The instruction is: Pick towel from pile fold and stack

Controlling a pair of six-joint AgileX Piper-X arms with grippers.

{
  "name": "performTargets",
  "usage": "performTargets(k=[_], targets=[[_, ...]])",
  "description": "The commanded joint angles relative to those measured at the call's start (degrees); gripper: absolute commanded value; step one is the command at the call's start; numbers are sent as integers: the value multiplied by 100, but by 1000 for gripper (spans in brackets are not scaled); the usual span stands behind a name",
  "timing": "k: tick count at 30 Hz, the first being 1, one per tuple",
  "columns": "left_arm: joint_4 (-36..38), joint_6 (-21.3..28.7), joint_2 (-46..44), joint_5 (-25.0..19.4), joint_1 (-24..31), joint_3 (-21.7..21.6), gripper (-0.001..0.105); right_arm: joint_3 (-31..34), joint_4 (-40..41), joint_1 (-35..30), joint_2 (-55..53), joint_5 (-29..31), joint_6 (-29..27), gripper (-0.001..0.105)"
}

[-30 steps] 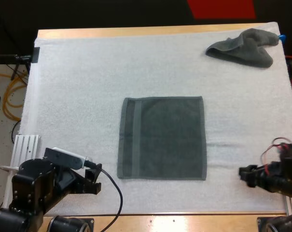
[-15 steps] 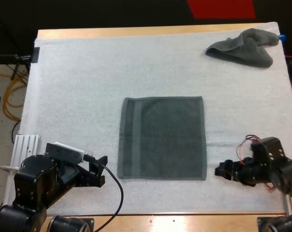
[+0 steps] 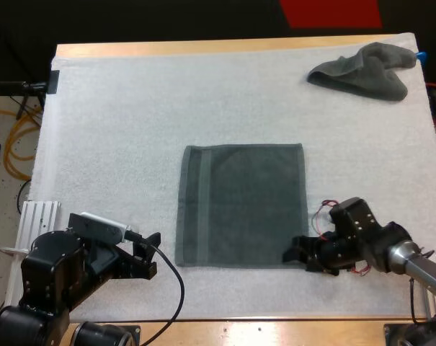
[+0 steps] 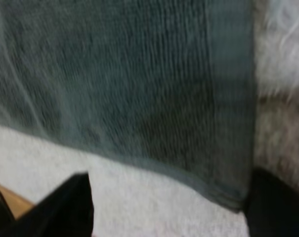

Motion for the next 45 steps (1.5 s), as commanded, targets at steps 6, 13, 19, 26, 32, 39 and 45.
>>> performTargets(k=[6, 13, 19, 26, 32, 39, 45], targets=[[-52, -64, -18, 14, -2, 5, 72, 0, -360, 23, 77, 85, 192, 59], [-52, -52, -7, 150, -2, 97, 72, 0, -363, 23, 77, 477, 311, 9], [-257, -390, 162, 583, -2, 681, 72, 0, -355, 23, 77, 608, 134, 0], [-1335, -604, 1097, 1151, -2, 1495, 72, 0, -279, 23, 77, 620, -21, 0], [-1784, -606, 2490, 1320, -2, 1643, 72, 0, -279, 23, 77, 620, -21, 0], [-2103, -361, 3931, 1544, -2, 1643, 72, 0, -279, 23, 77, 620, -21, 0], [-2146, -229, 4543, 1564, -2, 1643, 72, 0, -279, 23, 77, 620, -21, 0]])
